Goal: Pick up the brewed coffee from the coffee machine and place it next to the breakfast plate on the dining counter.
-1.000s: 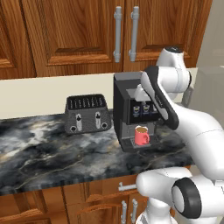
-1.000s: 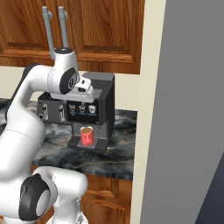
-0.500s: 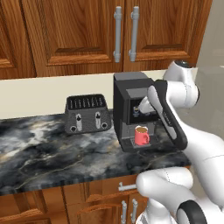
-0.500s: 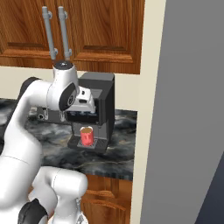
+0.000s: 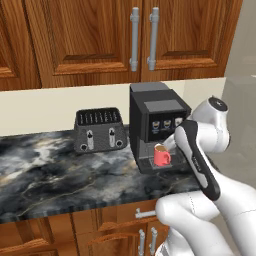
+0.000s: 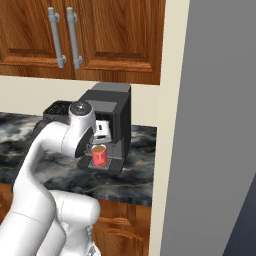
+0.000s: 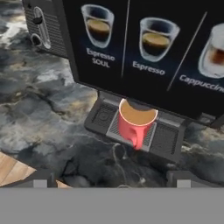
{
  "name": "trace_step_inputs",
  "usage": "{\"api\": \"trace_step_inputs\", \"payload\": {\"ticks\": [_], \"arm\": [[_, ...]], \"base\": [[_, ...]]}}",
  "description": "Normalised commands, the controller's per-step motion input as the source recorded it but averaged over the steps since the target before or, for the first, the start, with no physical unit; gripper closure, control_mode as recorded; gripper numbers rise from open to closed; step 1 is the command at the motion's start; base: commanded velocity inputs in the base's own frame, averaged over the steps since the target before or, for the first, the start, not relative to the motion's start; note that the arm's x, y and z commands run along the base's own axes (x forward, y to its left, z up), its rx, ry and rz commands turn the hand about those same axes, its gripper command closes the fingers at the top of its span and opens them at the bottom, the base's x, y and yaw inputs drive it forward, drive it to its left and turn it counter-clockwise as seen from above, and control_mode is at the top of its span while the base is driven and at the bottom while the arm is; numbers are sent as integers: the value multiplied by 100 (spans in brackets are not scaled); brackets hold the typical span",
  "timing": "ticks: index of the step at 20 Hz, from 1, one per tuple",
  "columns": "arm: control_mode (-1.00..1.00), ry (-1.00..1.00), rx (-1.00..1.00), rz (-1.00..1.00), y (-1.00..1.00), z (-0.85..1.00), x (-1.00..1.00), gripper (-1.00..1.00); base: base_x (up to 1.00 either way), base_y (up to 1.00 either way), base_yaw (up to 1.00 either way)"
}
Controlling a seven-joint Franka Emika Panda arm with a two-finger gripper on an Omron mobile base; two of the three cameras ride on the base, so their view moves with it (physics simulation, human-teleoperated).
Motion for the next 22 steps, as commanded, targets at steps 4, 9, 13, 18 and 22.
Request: {"api": "trace_step_inputs", "payload": {"ticks": [4,9,13,18,22], "arm": [[-100,0,0,12,-15,-37,0,-100],[-100,0,0,5,-15,-27,5,-100],[-100,0,0,4,-9,-38,18,-100],[-100,0,0,2,-1,-35,31,-100],[-100,0,0,0,0,-31,33,-100]], "base": [[0,0,0],[0,0,0],[0,0,0],[0,0,0],[0,0,0]]}}
